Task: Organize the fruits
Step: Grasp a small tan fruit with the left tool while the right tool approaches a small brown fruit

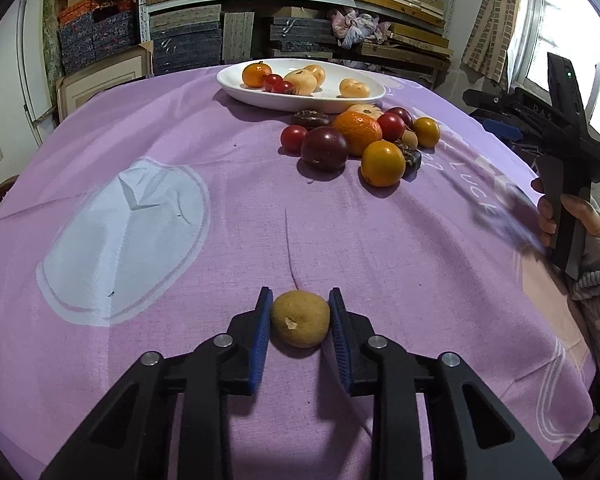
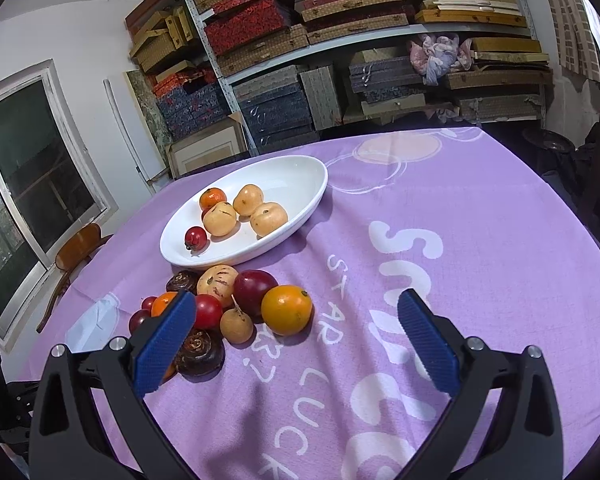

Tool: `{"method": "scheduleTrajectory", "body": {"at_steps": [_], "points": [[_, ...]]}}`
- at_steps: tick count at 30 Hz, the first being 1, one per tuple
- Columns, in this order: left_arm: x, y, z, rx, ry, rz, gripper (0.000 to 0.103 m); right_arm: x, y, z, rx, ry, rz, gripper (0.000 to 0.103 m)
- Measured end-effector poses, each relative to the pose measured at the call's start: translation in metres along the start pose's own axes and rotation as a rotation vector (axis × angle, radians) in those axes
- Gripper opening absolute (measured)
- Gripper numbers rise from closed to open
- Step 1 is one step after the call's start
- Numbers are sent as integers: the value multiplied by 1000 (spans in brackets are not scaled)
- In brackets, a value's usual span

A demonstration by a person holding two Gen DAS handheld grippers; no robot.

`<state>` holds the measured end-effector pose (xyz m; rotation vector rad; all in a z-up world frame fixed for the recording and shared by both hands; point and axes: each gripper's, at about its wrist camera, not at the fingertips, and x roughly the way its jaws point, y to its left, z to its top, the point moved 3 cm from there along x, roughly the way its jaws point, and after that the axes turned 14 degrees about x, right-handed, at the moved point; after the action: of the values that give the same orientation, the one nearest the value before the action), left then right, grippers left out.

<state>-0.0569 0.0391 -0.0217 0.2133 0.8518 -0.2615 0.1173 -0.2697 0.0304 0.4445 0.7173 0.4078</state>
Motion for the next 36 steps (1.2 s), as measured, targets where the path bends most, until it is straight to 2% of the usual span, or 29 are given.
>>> {"method": "scheduleTrajectory", "body": {"at_steps": [8,16,19,22,26,28,29,30,32,36], "points": [[-2,6,-5,-39,-18,-24,29,1,-10,5,16,-12,-40,99],[-21,6,-5,-41,-60,38,29,-2,-22,11,53,-28,-48,99],[-22,15,1,-51,-67,74,29,-2,-17,8,46,-14,-16,99],[-18,29,9,-77,-66,115,29,2,2,-3,-33,34,41,99],[-8,37,8,-102,-46,105,29,10,48,-33,-243,122,105,98],[-6,37,7,-107,-34,76,29,14,61,-44,-295,154,119,85],[-6,37,6,-108,-36,75,29,19,64,-49,-307,178,119,70],[-7,37,6,-108,-35,71,29,26,66,-53,-311,209,115,62],[-6,37,5,-112,-31,56,29,37,64,-55,-294,249,101,54],[-7,37,4,-119,-33,44,29,43,52,-43,-214,248,106,49]]}}
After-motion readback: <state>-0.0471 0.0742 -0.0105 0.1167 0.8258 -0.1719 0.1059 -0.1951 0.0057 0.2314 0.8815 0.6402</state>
